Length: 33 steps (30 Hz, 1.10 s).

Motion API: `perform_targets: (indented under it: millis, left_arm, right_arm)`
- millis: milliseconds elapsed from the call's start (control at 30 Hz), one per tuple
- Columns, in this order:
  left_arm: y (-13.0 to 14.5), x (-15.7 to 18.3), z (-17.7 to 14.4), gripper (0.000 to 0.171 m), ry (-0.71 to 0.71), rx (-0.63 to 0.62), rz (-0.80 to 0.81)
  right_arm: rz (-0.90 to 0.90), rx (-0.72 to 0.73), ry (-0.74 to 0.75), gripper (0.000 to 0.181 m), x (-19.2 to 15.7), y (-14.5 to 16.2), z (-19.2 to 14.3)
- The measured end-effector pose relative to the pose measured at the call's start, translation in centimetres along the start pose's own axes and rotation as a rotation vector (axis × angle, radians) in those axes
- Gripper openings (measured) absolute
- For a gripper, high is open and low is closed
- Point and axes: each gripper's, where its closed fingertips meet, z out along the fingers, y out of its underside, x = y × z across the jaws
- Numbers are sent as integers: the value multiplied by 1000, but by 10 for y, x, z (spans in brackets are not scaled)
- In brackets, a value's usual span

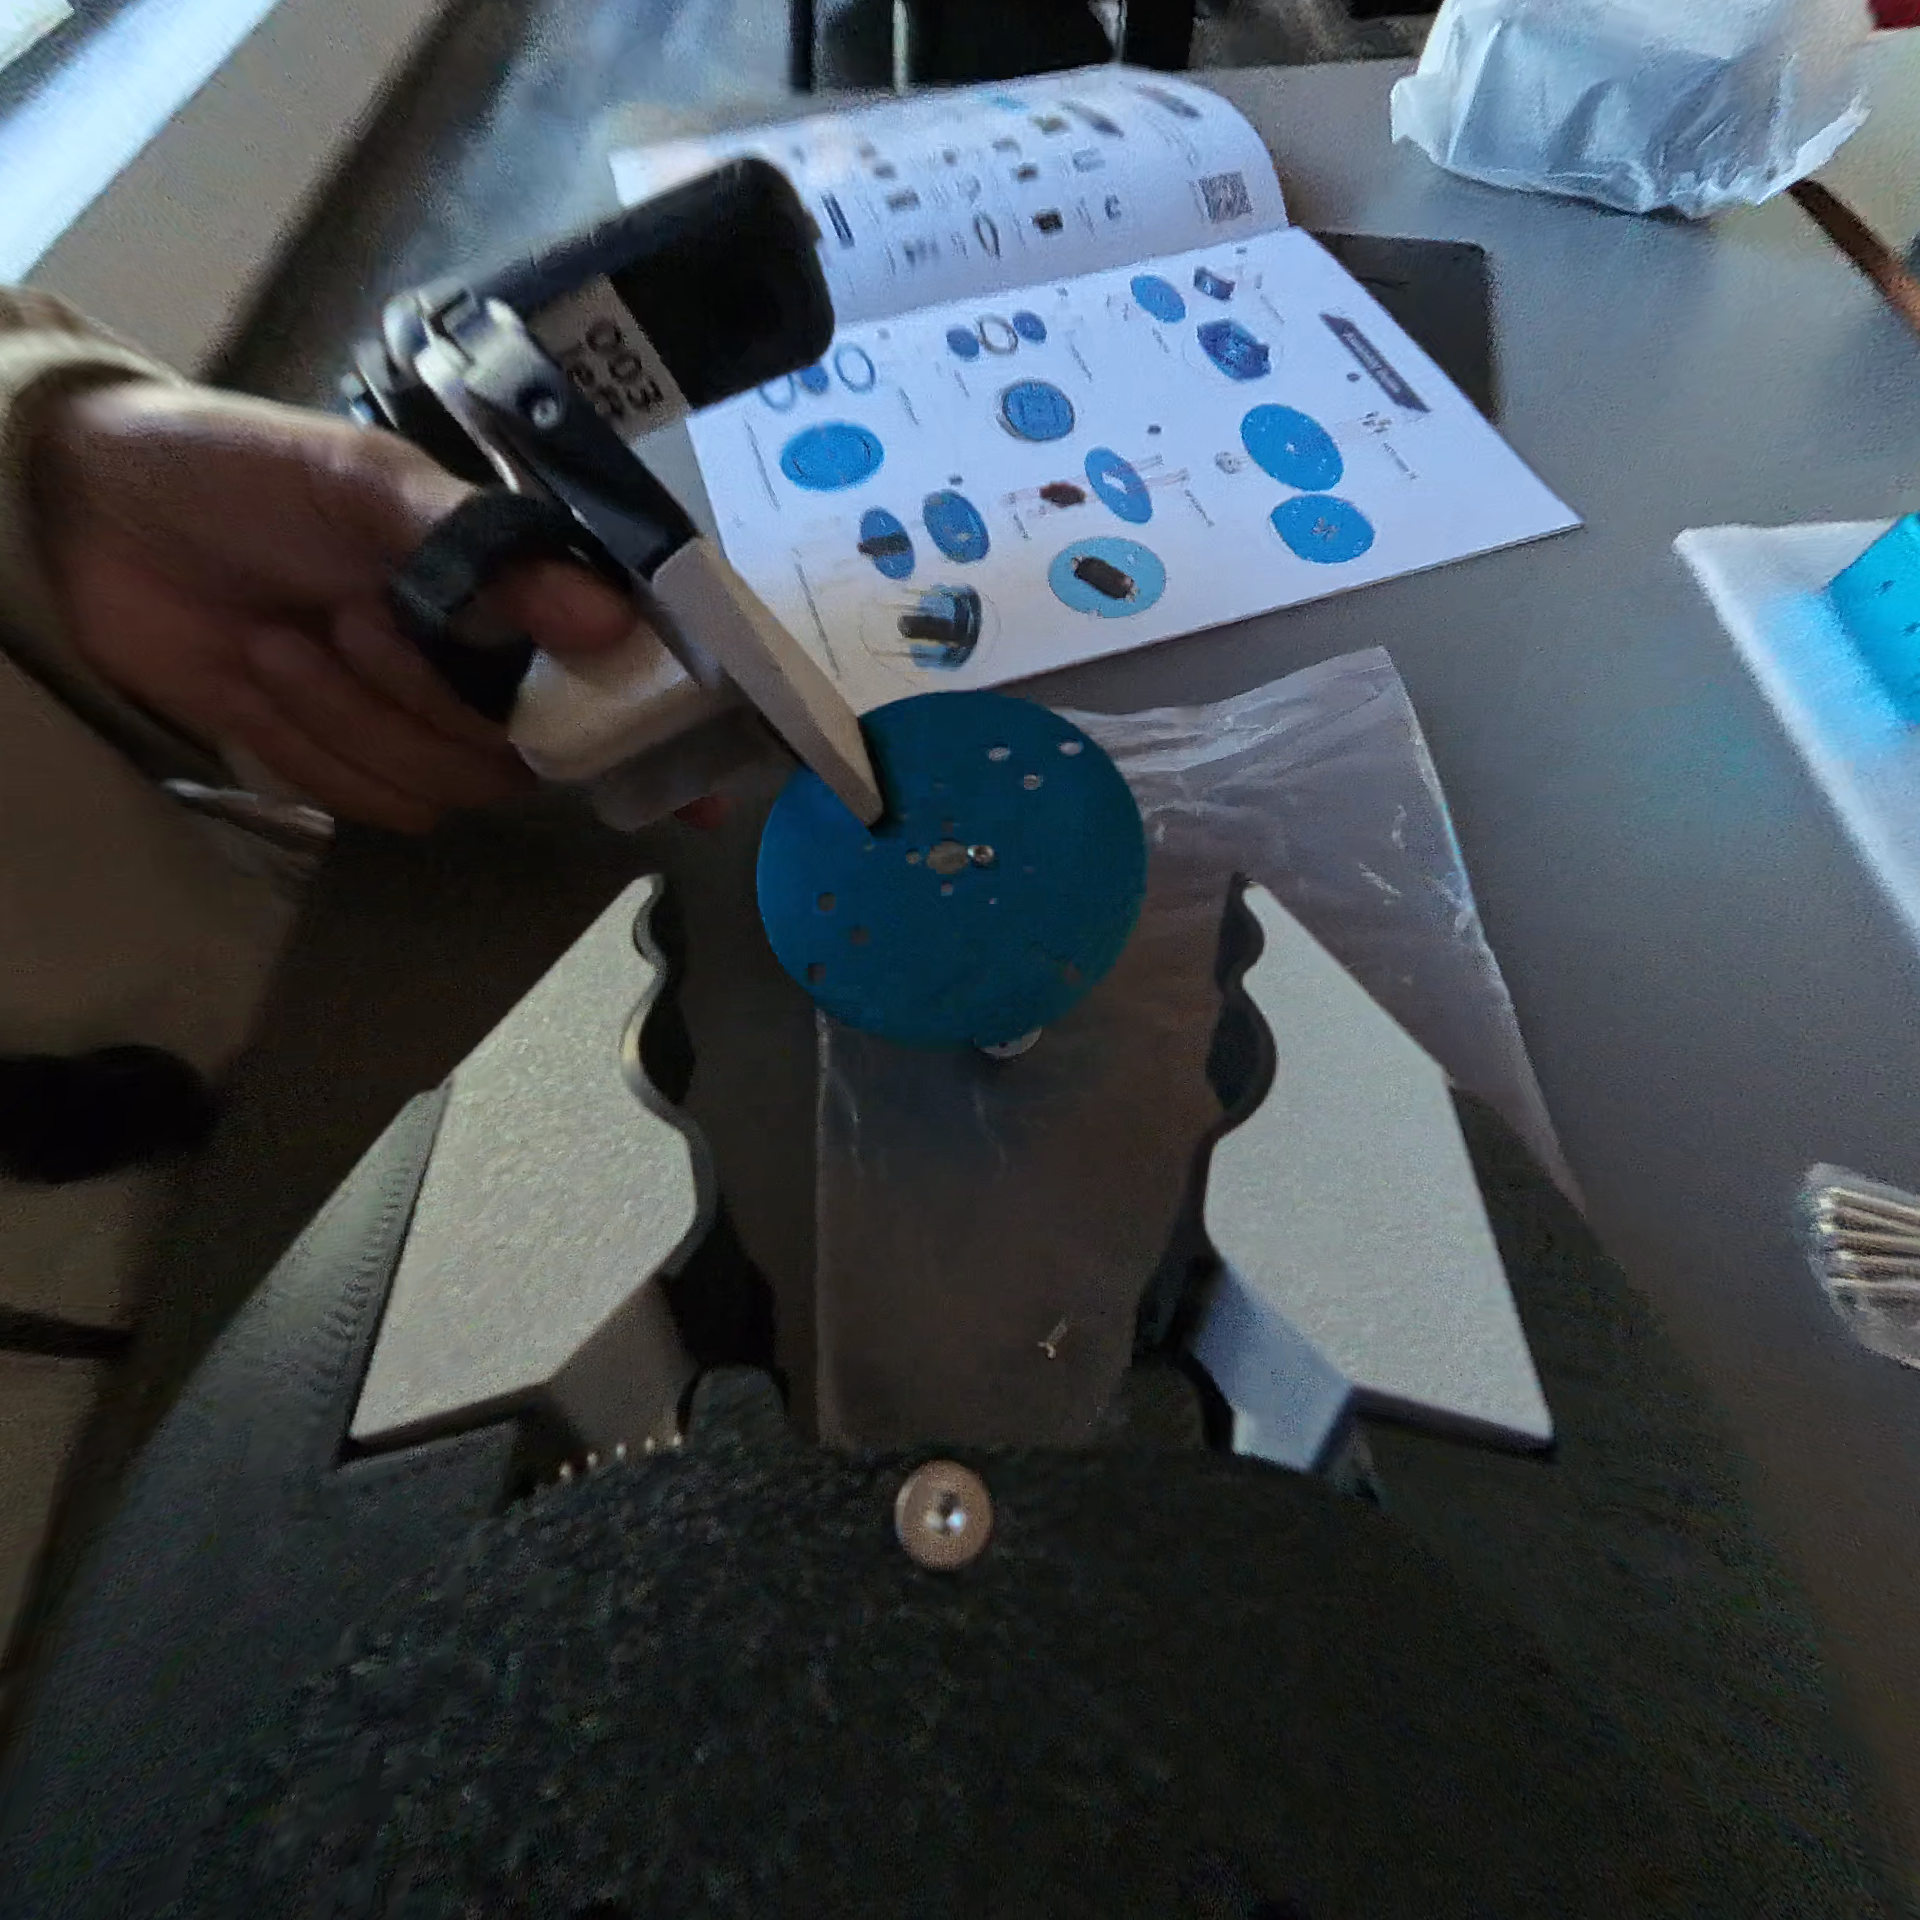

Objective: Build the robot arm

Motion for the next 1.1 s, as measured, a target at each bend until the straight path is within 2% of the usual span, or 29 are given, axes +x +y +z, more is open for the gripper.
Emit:
perform_targets:
  millis: [133,300,500,700,933,1100]
  left_arm:
    - [6,-4,9,1,5,-24,-50]
    - [12,-6,14,1,-1,-44,-79]
    - [13,-10,15,0,-29,-51,-74]
    - [7,-19,15,3,-120,-64,21]
    - [-14,-27,3,9,-234,-24,170]
    - [-17,-35,6,11,-351,-172,405]
  right_arm:
    - [-99,-123,89,108,1,21,11]
    - [-56,-143,74,88,2,34,15]
    - [-47,-160,54,87,2,39,17]
    - [-79,-187,106,88,8,43,22]
    - [-82,-199,107,88,9,47,24]
    - [-91,-220,110,87,12,52,28]
